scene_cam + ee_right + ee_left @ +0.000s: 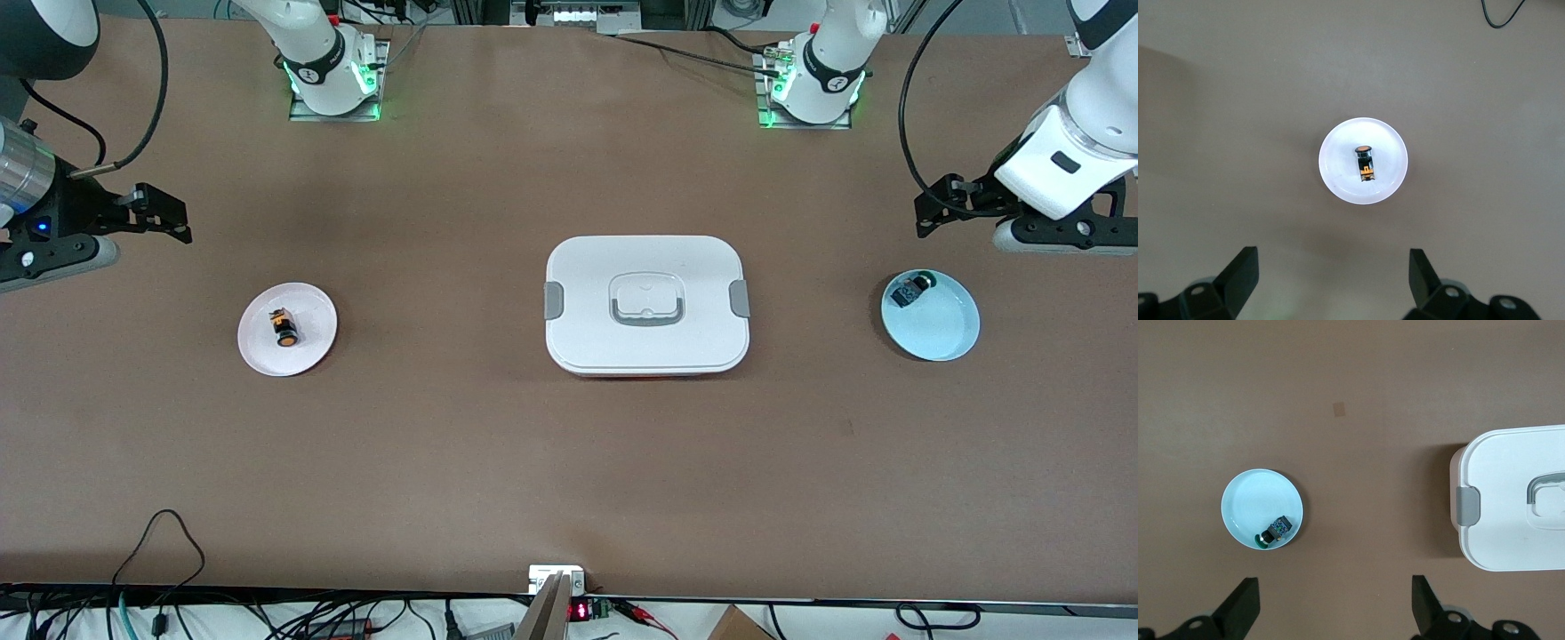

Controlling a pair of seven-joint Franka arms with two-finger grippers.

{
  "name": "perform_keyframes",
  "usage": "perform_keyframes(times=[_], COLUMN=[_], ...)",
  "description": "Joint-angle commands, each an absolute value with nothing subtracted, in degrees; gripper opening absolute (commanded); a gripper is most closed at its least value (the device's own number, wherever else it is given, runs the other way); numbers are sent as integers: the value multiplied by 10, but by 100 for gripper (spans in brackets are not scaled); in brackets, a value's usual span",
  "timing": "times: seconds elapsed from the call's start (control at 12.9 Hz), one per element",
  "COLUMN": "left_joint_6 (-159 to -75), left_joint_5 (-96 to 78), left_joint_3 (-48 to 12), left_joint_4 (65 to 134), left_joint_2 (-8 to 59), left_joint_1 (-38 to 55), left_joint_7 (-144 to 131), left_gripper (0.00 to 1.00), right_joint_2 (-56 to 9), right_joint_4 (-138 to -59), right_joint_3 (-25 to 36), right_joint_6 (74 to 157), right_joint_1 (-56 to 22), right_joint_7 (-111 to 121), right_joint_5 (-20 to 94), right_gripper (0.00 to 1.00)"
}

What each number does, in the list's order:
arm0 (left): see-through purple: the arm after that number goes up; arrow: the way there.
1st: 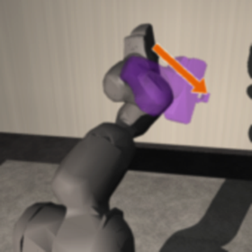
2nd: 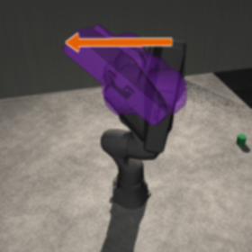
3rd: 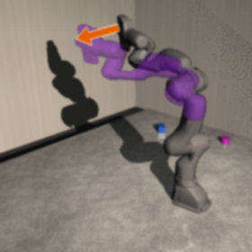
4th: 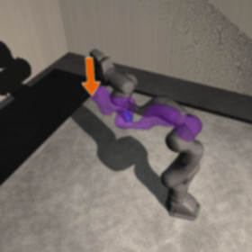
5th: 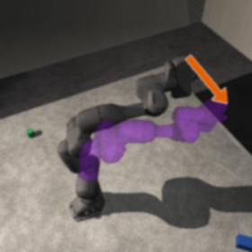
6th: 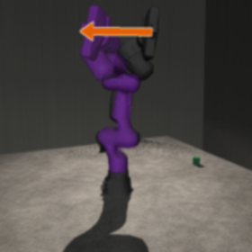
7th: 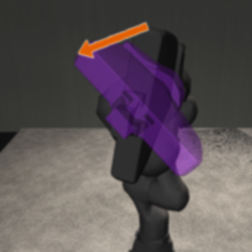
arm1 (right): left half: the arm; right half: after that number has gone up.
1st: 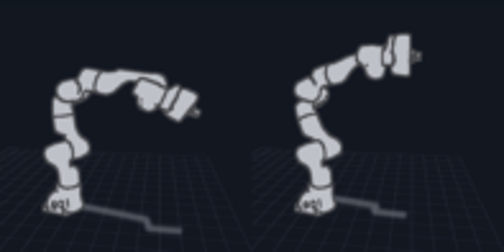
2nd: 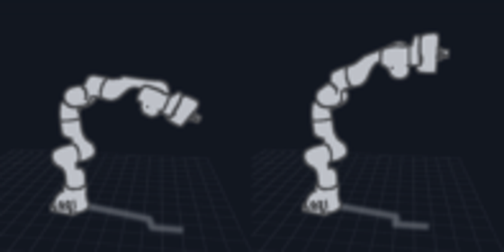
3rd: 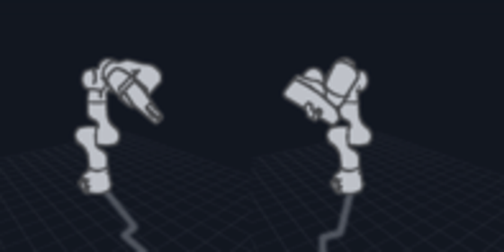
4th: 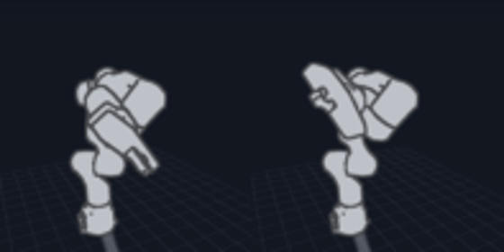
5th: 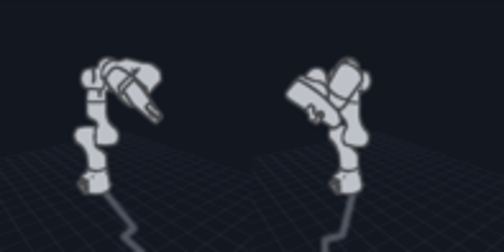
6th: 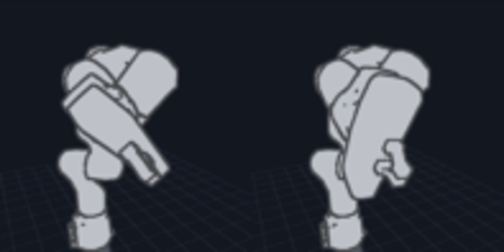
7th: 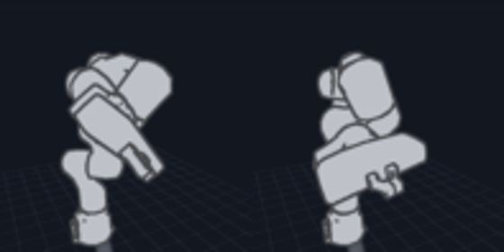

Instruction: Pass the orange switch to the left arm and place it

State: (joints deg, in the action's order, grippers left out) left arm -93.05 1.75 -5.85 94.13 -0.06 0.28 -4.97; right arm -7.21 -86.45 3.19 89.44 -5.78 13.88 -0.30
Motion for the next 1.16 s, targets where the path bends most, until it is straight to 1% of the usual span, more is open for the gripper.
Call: perform_keyframes(times=[0.0, 0.16, 0.54, 1.09], left_joint_6=[-925, -925, -925, -925], left_joint_5=[24, 24, 24, 24], left_joint_3=[-59, -59, -59, -59], left_joint_4=[923, 923, 923, 923], left_joint_2=[10, 10, 10, 10], left_joint_1=[5, 5, 5, 5], left_joint_7=[-57, -57, -57, -57], left_gripper=[100, 100, 100, 100], right_joint_2=[-76, -76, -83, -85], right_joint_4=[-856, -866, -867, -871], right_joint_3=[30, 30, 25, 23], right_joint_6=[880, 868, 874, 867], right_joint_1=[-58, -60, -63, -69], right_joint_7=[146, 146, 155, 270], right_joint_5=[-1, -1, -1, -4], right_gripper=[100, 100, 100, 100])
